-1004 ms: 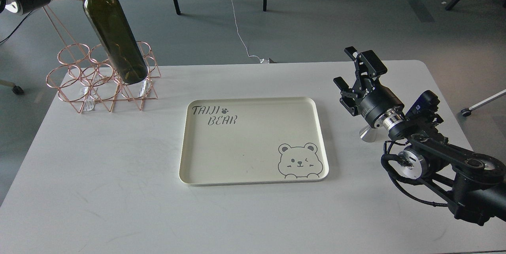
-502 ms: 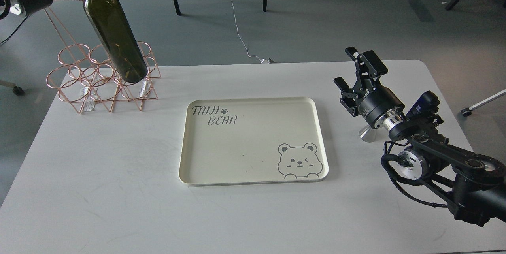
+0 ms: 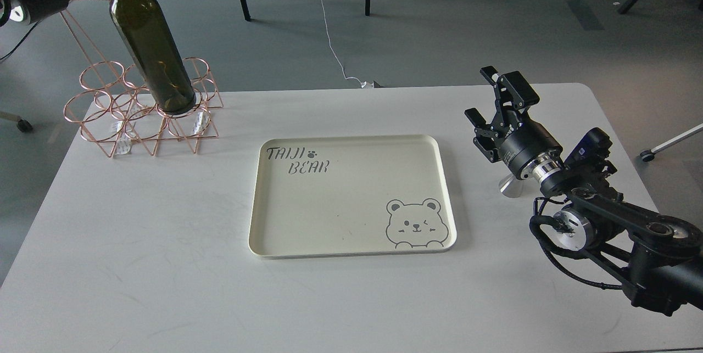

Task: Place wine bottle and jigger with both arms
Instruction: 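Lower the bottle upright into a slot of the copper rack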

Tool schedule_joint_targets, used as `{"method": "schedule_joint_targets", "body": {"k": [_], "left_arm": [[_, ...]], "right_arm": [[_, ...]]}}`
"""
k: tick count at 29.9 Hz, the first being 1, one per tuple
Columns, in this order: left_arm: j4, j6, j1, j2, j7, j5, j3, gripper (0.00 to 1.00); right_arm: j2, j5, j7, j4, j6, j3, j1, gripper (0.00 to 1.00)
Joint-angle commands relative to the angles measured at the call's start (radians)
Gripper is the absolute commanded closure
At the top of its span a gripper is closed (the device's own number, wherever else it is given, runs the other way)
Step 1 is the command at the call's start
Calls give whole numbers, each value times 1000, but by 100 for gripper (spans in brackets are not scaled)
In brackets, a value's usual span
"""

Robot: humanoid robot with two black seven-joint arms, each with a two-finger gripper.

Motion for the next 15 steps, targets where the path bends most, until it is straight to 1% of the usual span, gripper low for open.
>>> {"method": "schedule_joint_targets", "body": {"k": [1,8,12,15], "left_arm": [[0,1,6,-4,0,0,4,88],[0,4,12,-13,0,-3,21,86],[0,33,29,-30,0,-3,21,85],[0,37,41,-39,0,-3,21,84]], "right_arm": [[0,0,0,0,0,0,-1,1],[0,0,0,0,-6,0,-3,1],[0,0,0,0,-6,0,-5,1],[0,0,0,0,-6,0,-8,1]]}}
